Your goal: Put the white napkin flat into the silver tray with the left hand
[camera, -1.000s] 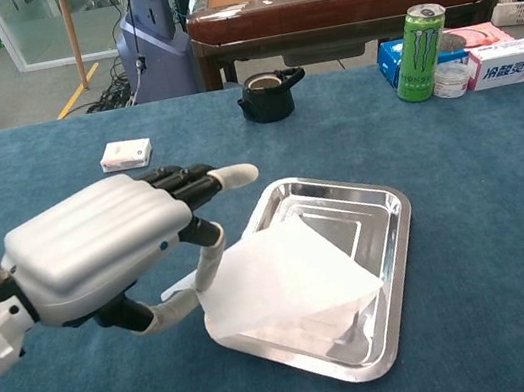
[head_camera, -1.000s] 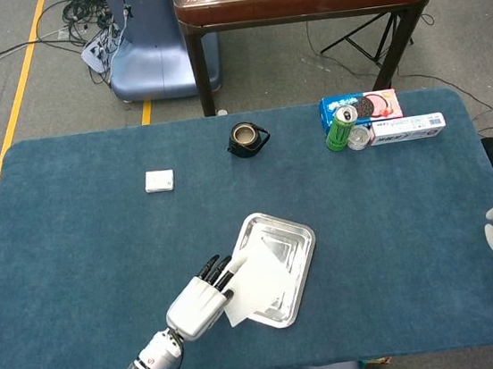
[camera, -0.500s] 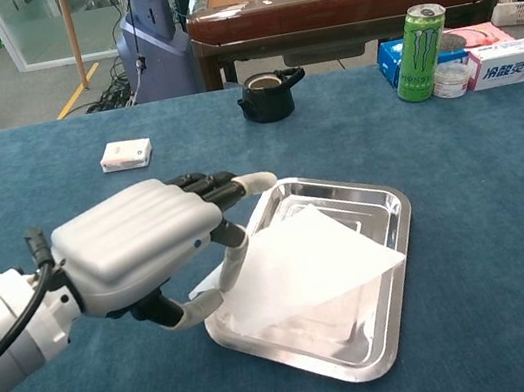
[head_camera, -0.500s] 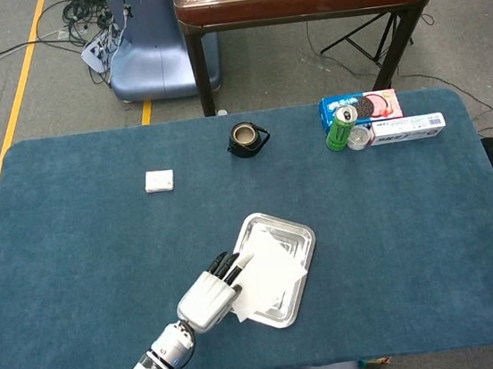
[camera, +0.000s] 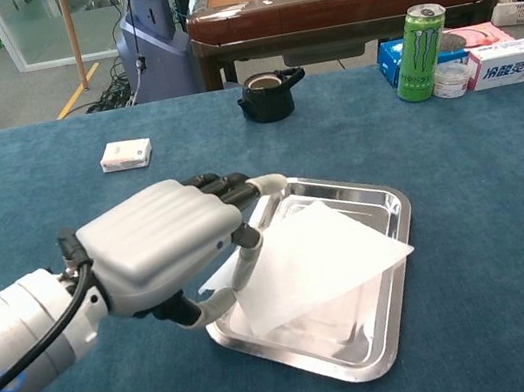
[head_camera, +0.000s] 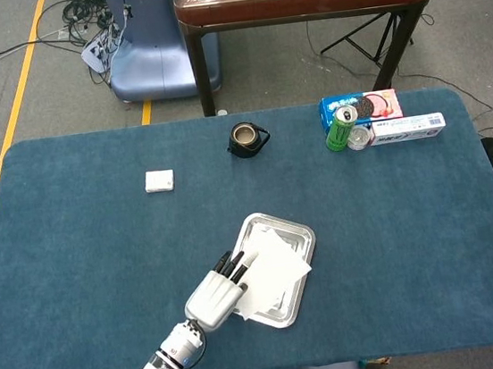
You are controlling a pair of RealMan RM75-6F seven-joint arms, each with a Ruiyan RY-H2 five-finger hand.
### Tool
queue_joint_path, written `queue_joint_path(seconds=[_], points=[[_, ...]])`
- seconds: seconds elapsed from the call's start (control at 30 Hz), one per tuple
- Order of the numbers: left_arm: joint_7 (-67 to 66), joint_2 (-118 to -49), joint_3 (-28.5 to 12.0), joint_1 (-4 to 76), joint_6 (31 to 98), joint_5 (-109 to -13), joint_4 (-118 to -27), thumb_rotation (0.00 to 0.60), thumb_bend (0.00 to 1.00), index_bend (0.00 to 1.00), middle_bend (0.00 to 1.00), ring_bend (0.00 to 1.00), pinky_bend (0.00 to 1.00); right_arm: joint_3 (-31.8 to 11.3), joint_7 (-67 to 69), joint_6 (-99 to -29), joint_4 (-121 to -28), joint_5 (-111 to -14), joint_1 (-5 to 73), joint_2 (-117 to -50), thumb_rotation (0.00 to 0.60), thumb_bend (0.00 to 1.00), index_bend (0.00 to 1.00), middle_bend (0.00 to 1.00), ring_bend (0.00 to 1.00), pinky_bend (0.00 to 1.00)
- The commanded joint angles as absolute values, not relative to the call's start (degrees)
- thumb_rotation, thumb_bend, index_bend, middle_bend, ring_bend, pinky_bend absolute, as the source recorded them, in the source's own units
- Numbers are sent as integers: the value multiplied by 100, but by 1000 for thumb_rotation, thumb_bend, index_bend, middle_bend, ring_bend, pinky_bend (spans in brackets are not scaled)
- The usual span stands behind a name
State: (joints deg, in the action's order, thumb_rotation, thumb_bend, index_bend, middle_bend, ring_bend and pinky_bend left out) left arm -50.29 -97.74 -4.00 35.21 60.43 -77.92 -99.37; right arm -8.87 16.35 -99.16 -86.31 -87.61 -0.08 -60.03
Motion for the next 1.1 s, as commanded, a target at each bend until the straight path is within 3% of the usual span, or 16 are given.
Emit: queue_joint_path(seconds=[0.03,0.53,1.1], points=[[-5330,-9893,-404,3491,6211,-7607,-9980,600,474,634,24,0,75,-896,1653,-9921,-8626,-8754,-14,-5996,600,407,512,566,426,459],[-6545,-10143,-203,3403,6743,-6989,-10461,600,474,638,24,0,91,-920,1709,-9920,-8614,-8754,-31,-5989,600,407,512,566,426,459],[-6556,-10274,-152,3509,6807,-6615,-10524,600,474,621,24,0,101,-941,1797,-9976,-8609,-8770,-71,-5960,600,407,512,566,426,459]])
